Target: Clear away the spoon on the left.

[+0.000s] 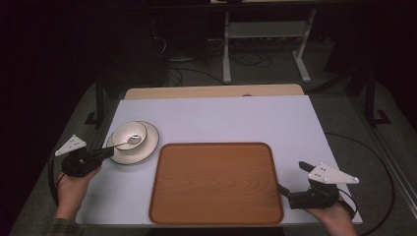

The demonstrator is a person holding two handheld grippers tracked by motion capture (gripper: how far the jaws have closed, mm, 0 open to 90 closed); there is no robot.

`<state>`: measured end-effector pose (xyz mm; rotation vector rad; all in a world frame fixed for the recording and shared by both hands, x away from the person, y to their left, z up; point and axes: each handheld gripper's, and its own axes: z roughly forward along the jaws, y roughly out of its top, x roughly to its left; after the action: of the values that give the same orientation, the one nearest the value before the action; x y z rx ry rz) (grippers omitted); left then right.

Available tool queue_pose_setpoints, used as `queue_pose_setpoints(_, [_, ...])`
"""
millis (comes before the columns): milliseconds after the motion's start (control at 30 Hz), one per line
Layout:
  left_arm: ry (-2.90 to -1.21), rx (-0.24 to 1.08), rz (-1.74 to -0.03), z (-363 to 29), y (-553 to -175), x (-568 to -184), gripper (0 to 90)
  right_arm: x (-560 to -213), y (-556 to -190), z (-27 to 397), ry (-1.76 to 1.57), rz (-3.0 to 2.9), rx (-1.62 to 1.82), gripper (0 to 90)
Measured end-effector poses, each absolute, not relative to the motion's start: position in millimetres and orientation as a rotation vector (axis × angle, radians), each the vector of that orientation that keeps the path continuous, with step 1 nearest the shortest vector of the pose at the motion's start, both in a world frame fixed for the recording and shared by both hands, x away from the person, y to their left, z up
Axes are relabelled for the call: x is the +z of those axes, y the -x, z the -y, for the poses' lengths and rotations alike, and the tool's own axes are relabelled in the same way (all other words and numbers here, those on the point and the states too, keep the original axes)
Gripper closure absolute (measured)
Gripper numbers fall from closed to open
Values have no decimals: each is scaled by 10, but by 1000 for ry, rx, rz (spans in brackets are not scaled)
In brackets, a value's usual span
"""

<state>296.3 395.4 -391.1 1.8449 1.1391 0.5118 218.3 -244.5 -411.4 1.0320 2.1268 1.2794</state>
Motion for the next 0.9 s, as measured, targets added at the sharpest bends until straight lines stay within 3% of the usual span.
queue_pose_setpoints(900, [-1819,587,-1211,-4021,-3168,-3918,896,-4122,-2184,2452,-1034,-2125,1267,0])
